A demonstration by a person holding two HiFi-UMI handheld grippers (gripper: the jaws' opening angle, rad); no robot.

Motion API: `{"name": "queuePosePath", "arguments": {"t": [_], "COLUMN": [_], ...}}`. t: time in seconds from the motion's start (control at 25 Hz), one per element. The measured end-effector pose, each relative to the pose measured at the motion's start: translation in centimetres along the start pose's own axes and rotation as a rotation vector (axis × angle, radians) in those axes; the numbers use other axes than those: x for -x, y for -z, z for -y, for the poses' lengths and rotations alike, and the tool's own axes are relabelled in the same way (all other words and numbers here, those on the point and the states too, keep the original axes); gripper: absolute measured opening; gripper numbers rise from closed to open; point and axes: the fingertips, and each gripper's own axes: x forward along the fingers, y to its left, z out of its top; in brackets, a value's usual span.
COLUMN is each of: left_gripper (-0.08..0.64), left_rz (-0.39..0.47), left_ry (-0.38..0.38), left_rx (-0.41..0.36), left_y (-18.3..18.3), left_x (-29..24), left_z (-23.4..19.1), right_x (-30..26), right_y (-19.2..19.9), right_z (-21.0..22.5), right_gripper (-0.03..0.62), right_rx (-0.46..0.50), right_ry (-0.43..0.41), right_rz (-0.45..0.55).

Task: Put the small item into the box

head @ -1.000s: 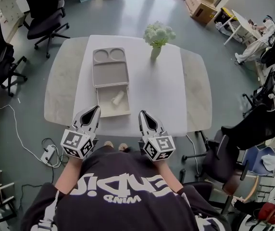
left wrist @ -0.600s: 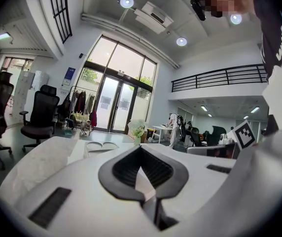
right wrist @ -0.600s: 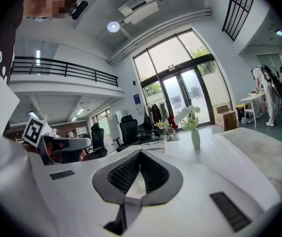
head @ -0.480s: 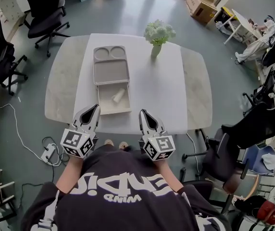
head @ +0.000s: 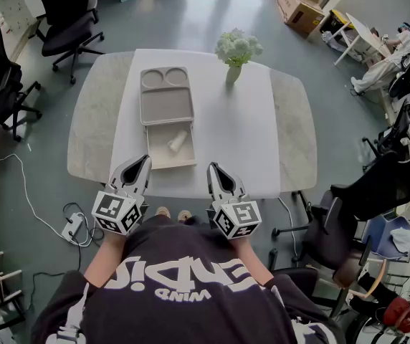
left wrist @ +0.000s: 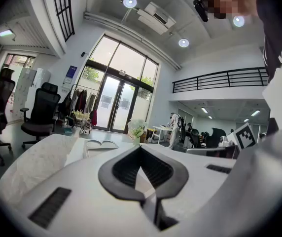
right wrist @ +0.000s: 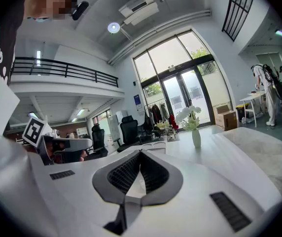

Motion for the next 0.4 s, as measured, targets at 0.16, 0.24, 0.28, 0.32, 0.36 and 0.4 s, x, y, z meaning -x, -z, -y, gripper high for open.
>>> {"name": "queuePosePath", "arguments": {"t": [0.16,0.24,0.28,0.32,0.36,0.4], "left_gripper": [0.009,0.009,0.009,0.009,0.009,0.009], "left_rz": [0.001,0.001,0.000,0.000,0.000,0.000], "left_ry": [-0.003,-0.007,-0.010,-0.012,-0.015,-0.017], "left_rx": [0.002,0.003,0.002,0.002,0.001,0.001], "left_y": [-0.07,-0.09,-0.10,-0.13,-0.15,-0.18], "left_x": [0.04,0.08,0.12,0.16,0.20,0.25], "left_z": [-0.05,-0.15,-0.20,-0.25,-0.31,-0.36], "right_x": [-0.05,-0.08,-0.08,-0.09,-0.09,-0.09], "right_y": [-0.04,-0.06,-0.07,-0.08,-0.10,-0.12], "right_z": [-0.05,-0.05,-0.06,-0.08,-0.10,-0.12], "right_gripper": [0.023,0.023,0.023,0.023,0.023,0.023], "right_rx": [-0.001,-0.002,-0.002,-0.003,-0.004,-0.004], "right_ry": [-0.001,-0.001,-0.001,-0.001,-0.001,-0.001], "right_rz": [-0.001,-0.003,-0.004,-0.005,-0.005,-0.006]}}
